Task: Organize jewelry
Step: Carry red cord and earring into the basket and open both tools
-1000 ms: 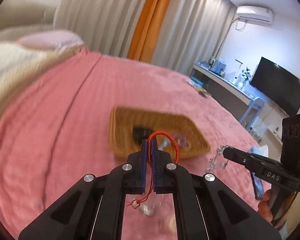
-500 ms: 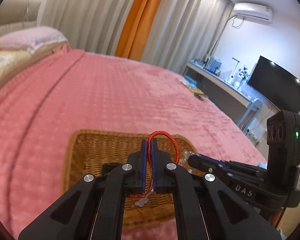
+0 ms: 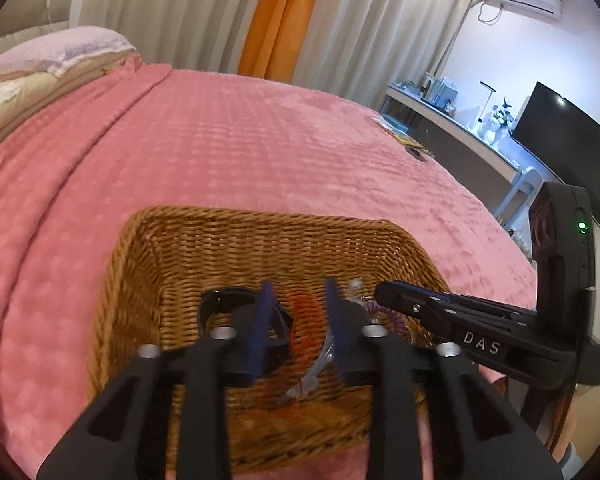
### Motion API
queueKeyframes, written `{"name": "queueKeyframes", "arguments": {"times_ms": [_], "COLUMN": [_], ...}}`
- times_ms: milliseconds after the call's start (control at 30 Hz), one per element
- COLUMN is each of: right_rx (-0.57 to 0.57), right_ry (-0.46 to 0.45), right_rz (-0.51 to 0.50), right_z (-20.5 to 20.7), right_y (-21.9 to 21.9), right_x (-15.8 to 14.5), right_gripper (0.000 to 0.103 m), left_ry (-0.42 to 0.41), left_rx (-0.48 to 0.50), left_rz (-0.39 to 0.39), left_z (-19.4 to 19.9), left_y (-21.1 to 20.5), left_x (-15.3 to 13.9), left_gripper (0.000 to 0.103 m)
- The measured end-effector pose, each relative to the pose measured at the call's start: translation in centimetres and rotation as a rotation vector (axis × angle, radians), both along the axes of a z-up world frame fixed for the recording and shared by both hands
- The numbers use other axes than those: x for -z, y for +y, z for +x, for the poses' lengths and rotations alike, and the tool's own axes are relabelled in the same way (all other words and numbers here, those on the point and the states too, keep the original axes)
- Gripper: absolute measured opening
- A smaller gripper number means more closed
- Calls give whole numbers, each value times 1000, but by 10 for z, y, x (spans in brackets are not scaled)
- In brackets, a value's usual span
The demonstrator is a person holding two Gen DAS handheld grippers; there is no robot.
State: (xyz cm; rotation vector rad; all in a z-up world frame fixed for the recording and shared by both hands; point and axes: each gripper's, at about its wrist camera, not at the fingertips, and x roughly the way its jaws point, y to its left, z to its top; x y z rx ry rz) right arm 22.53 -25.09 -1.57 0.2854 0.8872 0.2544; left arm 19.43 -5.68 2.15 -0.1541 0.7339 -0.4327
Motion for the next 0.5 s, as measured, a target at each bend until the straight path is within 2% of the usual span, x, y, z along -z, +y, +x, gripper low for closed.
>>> {"name": "queueKeyframes", "arguments": {"times_ms": [33, 167, 367, 500], "right_rx": [2, -4, -47, -80], "right_ry": [-9, -53, -151, -162], "right_rz": [6, 23, -12, -58], "right_z": [-5, -32, -103, -151], "right_y": [-2, -7, -3, 7], "right_x": [-3, -24, -57, -49], "right_gripper": [32, 43, 43, 43], "left_ry": [-6, -47, -124, -117], "left_rx": [6, 13, 11, -22], "left_rz": [-3, -14, -10, 36], "left_z": [-5, -29, -91, -140], "left_y": [2, 12, 30, 42], "left_x": [-5, -29, -61, -54], "left_gripper": [39, 41, 43, 43]}}
